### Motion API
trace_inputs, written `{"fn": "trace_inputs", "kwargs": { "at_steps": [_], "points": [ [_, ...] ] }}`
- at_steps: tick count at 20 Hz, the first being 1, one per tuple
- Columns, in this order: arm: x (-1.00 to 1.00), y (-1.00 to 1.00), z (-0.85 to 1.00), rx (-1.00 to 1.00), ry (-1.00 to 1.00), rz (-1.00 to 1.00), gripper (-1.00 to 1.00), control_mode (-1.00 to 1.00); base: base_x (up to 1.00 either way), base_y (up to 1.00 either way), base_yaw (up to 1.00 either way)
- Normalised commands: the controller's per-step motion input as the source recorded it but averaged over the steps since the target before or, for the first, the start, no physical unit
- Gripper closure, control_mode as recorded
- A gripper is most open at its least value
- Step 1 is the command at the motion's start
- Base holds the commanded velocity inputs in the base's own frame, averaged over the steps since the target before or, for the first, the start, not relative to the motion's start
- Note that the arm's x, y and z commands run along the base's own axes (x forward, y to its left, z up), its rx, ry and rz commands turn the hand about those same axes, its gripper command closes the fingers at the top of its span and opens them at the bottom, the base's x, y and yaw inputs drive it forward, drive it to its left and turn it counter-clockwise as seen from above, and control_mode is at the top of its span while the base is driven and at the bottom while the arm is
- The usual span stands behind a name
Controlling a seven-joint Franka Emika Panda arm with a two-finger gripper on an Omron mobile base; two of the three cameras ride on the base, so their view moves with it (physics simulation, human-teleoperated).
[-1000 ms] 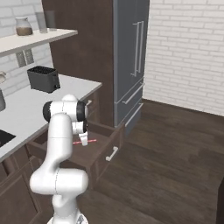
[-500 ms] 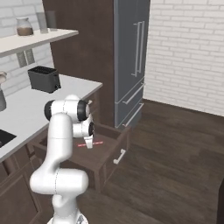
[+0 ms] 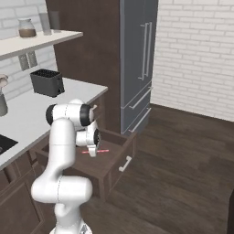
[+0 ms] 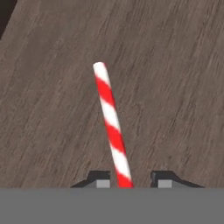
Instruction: Take a straw from the drawer in front and place it inside the glass cup on the dining counter.
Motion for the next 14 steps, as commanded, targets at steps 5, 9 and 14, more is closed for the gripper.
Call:
{"fn": "trace_inputs", "kwargs": {
  "at_steps": [5, 9, 14],
  "points": [
    [-0.62, -0.49, -0.31, 0.03, 0.0, -0.1, 1.0, -1.0, 0.0, 0.0, 0.0],
    [-0.21, -0.21, 0.08, 0.03, 0.0, -0.01, 1.0, -1.0, 0.0, 0.0, 0.0],
    [0.0, -0.18, 0.35, 0.07, 0.0, 0.0, 1.0, -1.0, 0.0, 0.0, 0.0]
  ]
}}
